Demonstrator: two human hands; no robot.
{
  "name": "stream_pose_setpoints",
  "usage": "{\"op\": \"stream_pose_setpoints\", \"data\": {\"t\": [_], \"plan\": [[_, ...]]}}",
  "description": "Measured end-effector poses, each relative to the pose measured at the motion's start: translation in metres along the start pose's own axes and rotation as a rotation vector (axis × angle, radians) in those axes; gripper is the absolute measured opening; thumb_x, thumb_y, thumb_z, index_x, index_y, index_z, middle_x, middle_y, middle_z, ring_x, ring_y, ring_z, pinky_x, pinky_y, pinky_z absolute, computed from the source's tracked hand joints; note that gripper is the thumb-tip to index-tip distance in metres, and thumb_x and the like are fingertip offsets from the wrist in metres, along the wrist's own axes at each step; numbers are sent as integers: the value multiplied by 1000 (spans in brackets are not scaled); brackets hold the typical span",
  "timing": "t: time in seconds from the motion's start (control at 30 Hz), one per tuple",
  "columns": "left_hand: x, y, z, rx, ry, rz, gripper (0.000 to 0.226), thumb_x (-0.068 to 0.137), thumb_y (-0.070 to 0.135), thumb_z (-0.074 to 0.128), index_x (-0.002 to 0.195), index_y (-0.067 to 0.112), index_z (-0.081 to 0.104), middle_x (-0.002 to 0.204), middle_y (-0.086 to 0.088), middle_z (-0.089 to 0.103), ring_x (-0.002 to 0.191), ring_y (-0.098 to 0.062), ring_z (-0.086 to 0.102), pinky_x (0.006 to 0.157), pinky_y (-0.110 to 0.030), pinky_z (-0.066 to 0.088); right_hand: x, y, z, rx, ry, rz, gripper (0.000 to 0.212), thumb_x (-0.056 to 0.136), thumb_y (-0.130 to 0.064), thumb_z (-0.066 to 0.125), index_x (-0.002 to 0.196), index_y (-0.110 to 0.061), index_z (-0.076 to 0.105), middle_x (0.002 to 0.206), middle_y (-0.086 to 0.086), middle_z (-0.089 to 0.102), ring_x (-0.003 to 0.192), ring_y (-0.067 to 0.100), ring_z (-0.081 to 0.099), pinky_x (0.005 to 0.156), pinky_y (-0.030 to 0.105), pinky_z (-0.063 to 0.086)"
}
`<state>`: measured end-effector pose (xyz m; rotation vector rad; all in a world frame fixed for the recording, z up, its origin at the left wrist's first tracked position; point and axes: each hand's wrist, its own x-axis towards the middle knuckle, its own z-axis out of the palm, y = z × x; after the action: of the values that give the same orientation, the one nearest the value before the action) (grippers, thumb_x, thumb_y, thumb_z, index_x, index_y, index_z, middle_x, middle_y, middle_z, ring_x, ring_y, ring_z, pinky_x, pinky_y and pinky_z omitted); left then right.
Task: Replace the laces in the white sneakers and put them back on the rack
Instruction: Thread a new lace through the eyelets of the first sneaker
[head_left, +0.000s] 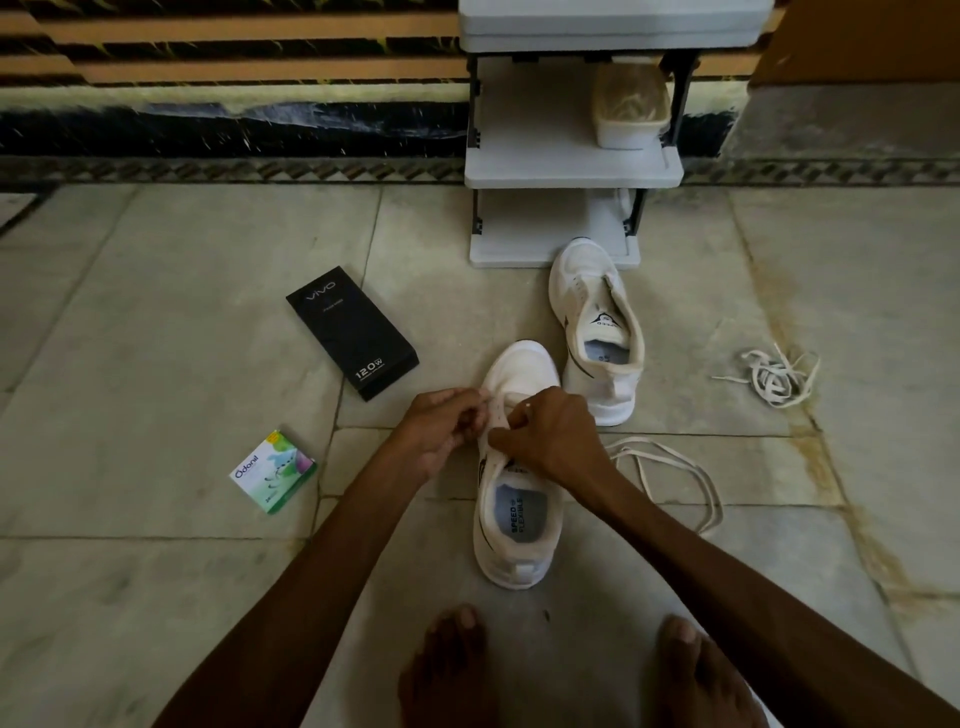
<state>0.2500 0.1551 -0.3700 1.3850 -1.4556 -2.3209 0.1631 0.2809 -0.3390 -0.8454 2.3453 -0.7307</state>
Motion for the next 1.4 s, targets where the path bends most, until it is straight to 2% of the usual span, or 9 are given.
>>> {"op": "stream_pose_setpoints", "data": {"t": [0.4,0.47,0.6,0.7,0.87,1.0,1.13,1.23,1.4], "plan": [[0,115,-32,-682,-140,187,6,94,11,57,95,5,60,91,-11,68,86,-17,69,84,-36,58,-1,9,7,114,94,19,26,71,-25,75,58,-5,68,55,8,66,54,22,64,59,39,55],[-8,95,-7,-366,-178,135,6,95,6,54,99,8,58,90,-9,64,74,-11,63,68,-23,55,-2,10,8,115,110,17,27,71,-25,75,54,-6,66,53,8,64,52,22,62,56,38,53],[-4,55,10,1271,-37,326,24,93,15,57,117,17,53,101,-9,64,88,-22,63,75,-35,53,0,10,9,119,114,27,27,71,-27,76,55,-8,68,52,6,65,50,19,62,54,34,51],[-7,44,11,1659,-92,355,19,93,20,60,109,9,64,106,-10,66,96,-26,62,82,-33,48,0,11,9,100,105,28,26,72,-32,76,57,-11,70,54,4,66,51,15,62,57,34,54],[-8,64,-5,909,-349,318,20,93,8,58,82,13,73,76,11,70,83,-9,64,87,-29,49,0,11,9,129,113,45,29,70,-31,77,57,-6,68,56,9,66,53,20,63,57,40,53],[-11,60,6,273,-233,471,22,90,-9,48,77,5,58,80,0,63,85,-9,63,91,-27,47,-3,10,7,172,123,55,28,70,-26,79,51,-10,65,52,4,64,49,15,61,53,30,49],[-13,61,20,-408,-235,238,22,100,2,42,86,8,58,84,-5,61,84,-16,65,86,-36,55,-4,11,6,198,108,54,25,71,-25,79,54,-11,67,52,0,65,47,11,60,46,17,42],[-12,56,16,177,-166,265,28,100,8,45,81,16,64,79,2,64,71,-10,58,65,-25,52,-2,12,7,218,98,49,23,72,-24,79,55,-12,68,51,-2,64,44,5,58,43,11,40],[5,41,17,1509,-23,180,18,96,14,55,103,6,70,96,-11,66,89,-23,62,78,-30,46,-1,12,8,193,115,42,20,71,-27,79,59,-11,72,54,-1,66,48,9,62,46,15,45]]}}
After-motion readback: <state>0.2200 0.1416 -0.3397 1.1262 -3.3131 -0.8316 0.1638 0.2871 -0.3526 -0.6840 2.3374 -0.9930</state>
